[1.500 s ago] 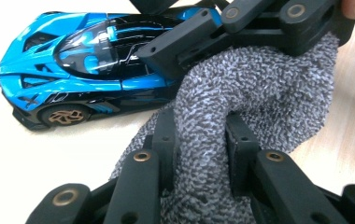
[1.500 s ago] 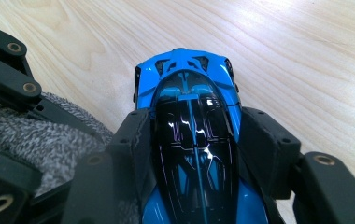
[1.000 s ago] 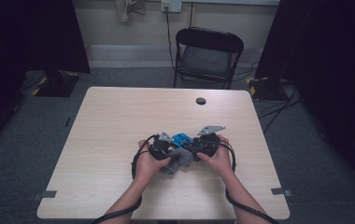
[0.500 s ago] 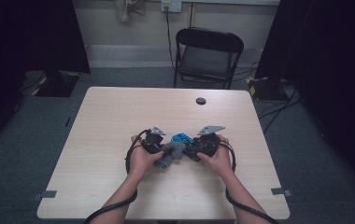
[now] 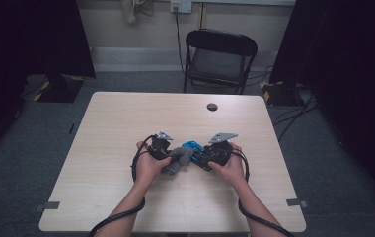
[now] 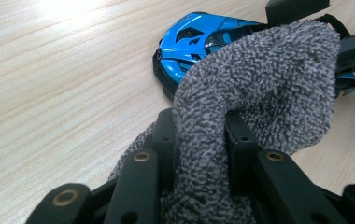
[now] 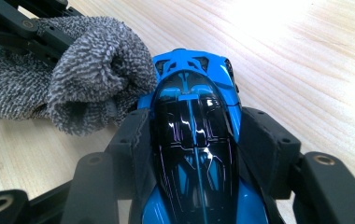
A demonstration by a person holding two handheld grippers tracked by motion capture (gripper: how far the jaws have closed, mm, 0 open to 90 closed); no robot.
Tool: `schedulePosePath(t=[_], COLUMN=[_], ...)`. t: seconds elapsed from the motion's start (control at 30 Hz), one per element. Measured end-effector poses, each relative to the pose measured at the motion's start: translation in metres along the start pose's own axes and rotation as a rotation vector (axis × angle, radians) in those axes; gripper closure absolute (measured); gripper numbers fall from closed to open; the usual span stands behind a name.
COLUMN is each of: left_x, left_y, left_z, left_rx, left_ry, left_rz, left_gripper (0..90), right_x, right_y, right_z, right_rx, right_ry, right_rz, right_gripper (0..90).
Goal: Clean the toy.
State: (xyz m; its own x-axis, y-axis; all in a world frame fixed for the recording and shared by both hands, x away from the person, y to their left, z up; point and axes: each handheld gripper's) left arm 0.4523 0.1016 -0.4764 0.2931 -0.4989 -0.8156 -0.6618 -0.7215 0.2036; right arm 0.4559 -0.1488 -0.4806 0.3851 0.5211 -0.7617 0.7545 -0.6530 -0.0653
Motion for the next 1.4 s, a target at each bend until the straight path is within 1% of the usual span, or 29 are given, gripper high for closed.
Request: schedulePosePath(t=[0.07,0.13,0.23,0.3,0.37,0.53,0.7,0.77,0.87,0.97,1.07,1.1,1.2,1.27,1.3,1.4], left_x=[0.000,-0.001,-0.002,-0.003,-0.004,-0.006,-0.007,-0.008,-0.009,-0.013,-0.018,-0.020,-0.024,-0.027,-0.030,-0.035], left_y=[-0.001,-0.002,-0.003,-0.005,-0.007,-0.013,-0.017,-0.018,-0.020,-0.023,-0.025,-0.026,-0.027,-0.026,-0.026,-0.022], left_z=[0.001,0.001,0.001,0.001,0.002,0.003,0.003,0.003,0.003,0.004,0.006,0.006,0.007,0.008,0.008,0.008], left_rx=[-0.007,-0.010,-0.016,-0.012,-0.026,-0.042,-0.049,-0.057,-0.055,-0.060,-0.057,-0.050,-0.046,-0.043,-0.033,-0.011], left_ry=[0.007,0.001,0.005,0.000,0.006,0.011,0.010,0.015,0.019,0.023,0.028,0.025,0.029,0.031,0.030,0.040], left_rz=[0.001,0.001,-0.010,-0.019,-0.024,-0.038,-0.047,-0.053,-0.075,-0.086,-0.102,-0.111,-0.119,-0.120,-0.122,-0.105], left_gripper=[70.6,70.7,70.8,70.8,70.8,70.7,70.8,70.7,70.8,70.8,70.8,70.8,70.9,70.9,71.0,71.0], right_x=[0.000,0.000,0.000,0.000,0.000,0.000,0.000,0.000,0.000,0.000,0.000,0.000,0.000,0.000,0.000,0.000], right_y=[0.000,0.000,0.000,0.000,0.000,0.000,0.000,0.000,0.000,0.000,0.000,0.000,0.000,0.000,0.000,0.000], right_z=[0.000,0.000,0.000,0.000,0.000,0.000,0.000,0.000,0.000,0.001,0.001,0.001,0.001,0.001,0.001,0.001], right_rx=[0.000,0.000,0.000,0.000,0.000,-0.001,0.000,-0.001,0.000,-0.001,-0.002,-0.001,-0.002,-0.002,-0.003,-0.002], right_ry=[0.000,0.001,0.001,0.001,0.002,0.000,0.002,0.002,0.001,0.003,0.005,0.005,0.006,0.006,0.007,0.009], right_rz=[0.000,0.000,0.000,0.000,0.000,0.000,-0.001,0.000,0.000,0.001,0.000,0.000,0.001,0.001,0.001,0.001], right_gripper=[44.4,44.4,44.4,44.4,44.4,44.4,44.4,44.4,44.4,44.4,44.4,44.4,44.4,44.4,44.4,44.4])
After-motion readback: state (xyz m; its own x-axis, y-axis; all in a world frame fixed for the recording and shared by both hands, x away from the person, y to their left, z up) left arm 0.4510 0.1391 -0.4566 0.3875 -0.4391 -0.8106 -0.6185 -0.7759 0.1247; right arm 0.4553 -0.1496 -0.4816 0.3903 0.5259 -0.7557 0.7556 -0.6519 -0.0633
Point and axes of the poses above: each handheld gripper's, and its own axes: x roughly forward along the jaws, z roughly out of its underside, y roughly to its right, and after that the axes turned 10 degrees about -y, right-handed
